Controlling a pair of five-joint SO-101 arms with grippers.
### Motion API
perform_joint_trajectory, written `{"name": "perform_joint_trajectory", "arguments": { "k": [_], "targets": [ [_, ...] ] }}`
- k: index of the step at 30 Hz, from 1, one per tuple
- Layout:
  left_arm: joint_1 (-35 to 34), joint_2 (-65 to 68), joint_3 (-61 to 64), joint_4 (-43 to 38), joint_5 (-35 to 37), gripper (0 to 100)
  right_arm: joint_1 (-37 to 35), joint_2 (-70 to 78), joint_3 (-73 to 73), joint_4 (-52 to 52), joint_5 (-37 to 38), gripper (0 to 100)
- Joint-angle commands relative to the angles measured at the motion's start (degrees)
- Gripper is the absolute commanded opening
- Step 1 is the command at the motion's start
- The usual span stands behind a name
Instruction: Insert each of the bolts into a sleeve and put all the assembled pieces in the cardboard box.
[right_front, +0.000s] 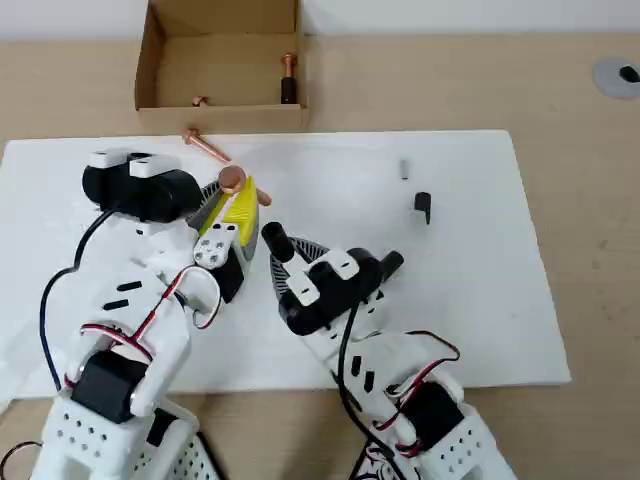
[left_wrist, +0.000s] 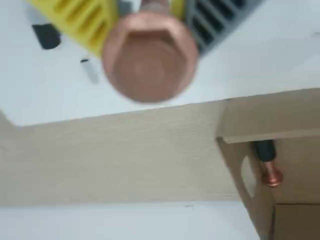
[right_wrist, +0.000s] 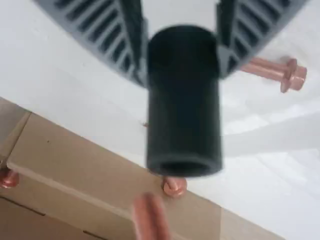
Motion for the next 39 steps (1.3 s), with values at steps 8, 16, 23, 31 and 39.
{"name": "perform_joint_trajectory", "arguments": {
  "k": [8,16,23,31,39],
  "targets": [
    [0.70,-0.13,-10.99,9.41,-0.97,1,-0.40,-1.98,2.95,-5.63,0.62,0.9],
    [0.79,-0.13,-13.98,14.33,0.79,1,-0.40,-1.98,5.32,-16.09,0.62,0.9],
    [4.84,-0.13,-14.24,13.89,2.20,1,-0.57,-1.98,5.32,-16.53,0.53,0.9],
    [5.98,4.44,-20.40,11.60,-3.78,1,-0.57,-1.98,5.32,-16.62,0.35,0.9],
    [5.71,20.53,-39.65,24.26,-6.51,1,-0.57,-1.98,5.32,-18.11,0.26,0.9]
  ]
}}
